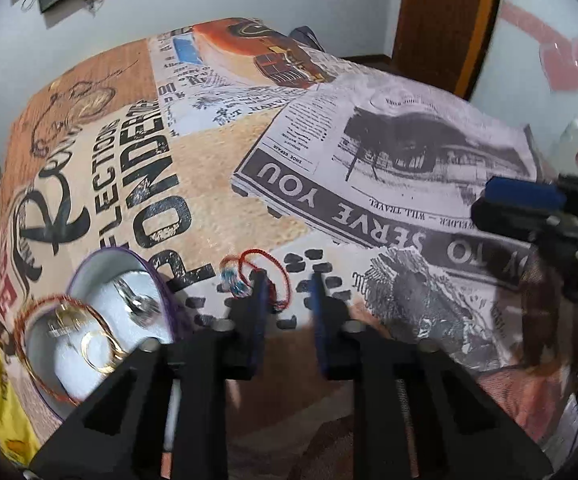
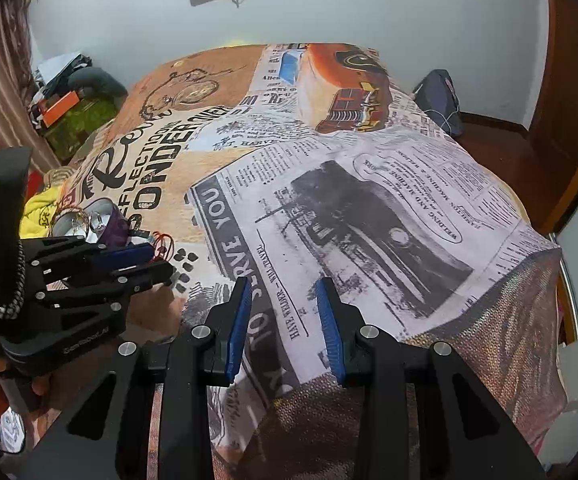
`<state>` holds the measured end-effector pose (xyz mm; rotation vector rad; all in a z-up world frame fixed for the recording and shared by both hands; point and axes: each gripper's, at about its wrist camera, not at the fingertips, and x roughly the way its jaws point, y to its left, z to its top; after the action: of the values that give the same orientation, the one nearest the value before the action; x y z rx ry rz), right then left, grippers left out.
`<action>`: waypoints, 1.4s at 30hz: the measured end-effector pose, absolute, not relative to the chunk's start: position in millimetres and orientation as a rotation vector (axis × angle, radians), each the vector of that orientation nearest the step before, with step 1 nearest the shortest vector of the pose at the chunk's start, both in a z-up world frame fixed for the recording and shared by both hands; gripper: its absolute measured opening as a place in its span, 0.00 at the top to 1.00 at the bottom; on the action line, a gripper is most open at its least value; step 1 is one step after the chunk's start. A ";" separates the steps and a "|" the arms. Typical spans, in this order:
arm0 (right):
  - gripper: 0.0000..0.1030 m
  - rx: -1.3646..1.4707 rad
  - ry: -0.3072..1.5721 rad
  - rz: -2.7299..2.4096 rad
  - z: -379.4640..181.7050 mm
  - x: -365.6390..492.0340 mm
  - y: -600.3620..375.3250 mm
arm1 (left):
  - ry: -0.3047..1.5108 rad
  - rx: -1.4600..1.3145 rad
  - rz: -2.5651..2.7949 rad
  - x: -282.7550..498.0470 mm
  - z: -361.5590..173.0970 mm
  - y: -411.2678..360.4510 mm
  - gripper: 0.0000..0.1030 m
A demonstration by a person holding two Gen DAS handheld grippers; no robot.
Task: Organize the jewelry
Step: 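Grasp the red-and-blue beaded string bracelet with left gripper, then lower the beaded bracelet into the tin and open left gripper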
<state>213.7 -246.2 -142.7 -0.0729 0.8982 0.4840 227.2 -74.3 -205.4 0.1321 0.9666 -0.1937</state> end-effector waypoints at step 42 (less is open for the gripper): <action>0.70 -0.082 0.897 0.710 -140.6 197.1 -153.6 | 0.685 -0.089 -0.136 156.8 -89.0 26.5 1.00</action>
<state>197.1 -153.6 -140.6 -0.0819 0.8973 0.7102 156.8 26.5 -89.0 -0.0893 0.6850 -0.1359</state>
